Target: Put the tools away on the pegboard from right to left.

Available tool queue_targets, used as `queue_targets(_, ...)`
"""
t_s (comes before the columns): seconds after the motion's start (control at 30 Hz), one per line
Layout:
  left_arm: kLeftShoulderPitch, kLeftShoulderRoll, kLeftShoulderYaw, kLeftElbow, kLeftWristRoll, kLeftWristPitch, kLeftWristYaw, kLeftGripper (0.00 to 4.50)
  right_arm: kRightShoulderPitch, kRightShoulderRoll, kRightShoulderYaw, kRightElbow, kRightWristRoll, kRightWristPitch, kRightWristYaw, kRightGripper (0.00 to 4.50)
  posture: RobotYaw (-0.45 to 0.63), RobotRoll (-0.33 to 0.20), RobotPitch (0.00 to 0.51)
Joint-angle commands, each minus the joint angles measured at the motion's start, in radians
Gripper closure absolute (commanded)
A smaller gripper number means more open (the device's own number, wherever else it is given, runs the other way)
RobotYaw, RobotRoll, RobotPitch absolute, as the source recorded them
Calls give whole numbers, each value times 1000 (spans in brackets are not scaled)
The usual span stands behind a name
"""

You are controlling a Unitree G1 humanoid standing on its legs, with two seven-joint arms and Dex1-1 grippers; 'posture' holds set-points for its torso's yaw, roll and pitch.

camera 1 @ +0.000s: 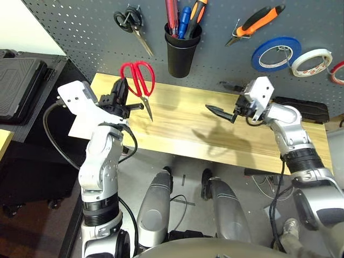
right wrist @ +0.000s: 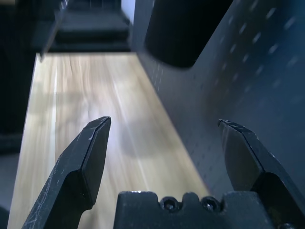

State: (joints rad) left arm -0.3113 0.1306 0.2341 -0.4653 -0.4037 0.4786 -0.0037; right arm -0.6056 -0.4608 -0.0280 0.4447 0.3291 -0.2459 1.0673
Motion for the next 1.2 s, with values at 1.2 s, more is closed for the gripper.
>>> queue_targets(1.2,-362,126,102,344,15,-27,41,4462,-133,-129,-143,-302,253,496,-16,0,240,0,286)
